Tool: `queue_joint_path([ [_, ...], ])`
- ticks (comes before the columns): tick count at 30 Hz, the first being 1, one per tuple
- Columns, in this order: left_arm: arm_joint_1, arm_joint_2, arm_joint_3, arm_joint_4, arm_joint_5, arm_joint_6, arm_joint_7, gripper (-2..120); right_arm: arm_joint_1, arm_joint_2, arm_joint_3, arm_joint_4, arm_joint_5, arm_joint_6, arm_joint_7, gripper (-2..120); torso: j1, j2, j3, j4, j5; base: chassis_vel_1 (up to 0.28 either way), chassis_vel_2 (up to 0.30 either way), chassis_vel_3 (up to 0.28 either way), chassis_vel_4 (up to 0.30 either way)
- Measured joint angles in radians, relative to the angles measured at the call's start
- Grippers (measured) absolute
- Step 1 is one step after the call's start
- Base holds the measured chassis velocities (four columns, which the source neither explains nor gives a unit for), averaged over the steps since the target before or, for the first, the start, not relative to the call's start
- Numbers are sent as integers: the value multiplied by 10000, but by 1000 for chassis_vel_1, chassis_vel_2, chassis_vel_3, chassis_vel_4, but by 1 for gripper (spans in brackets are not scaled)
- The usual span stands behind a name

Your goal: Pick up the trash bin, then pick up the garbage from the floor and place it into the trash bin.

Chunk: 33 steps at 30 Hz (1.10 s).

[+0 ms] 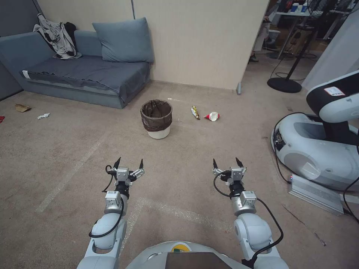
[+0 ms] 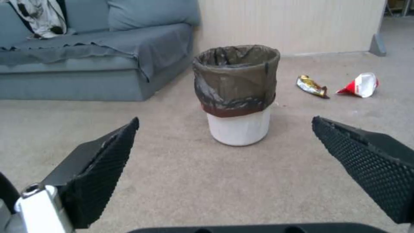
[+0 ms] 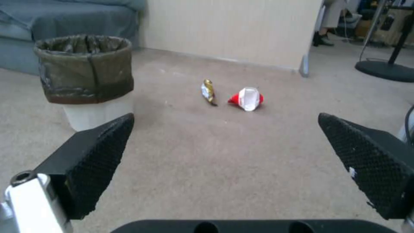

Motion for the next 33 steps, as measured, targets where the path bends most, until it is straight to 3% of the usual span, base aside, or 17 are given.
queue_joint_path([
  [27,38,3,-22,-31,-2,13,-3,100,-15,2,4,15,0,-6,9,100,0,0,0,1,0,0,0,0,0],
  [31,810,139,-556,-1235,-156,610,-183,100,-742,392,198,1114,4,-387,480,100,0,0,0,1,-2,0,0,0,0],
  [33,946,166,-652,-1444,-186,720,-218,100,-890,472,242,1338,8,-465,575,100,0,0,-1,0,-2,0,0,0,0],
])
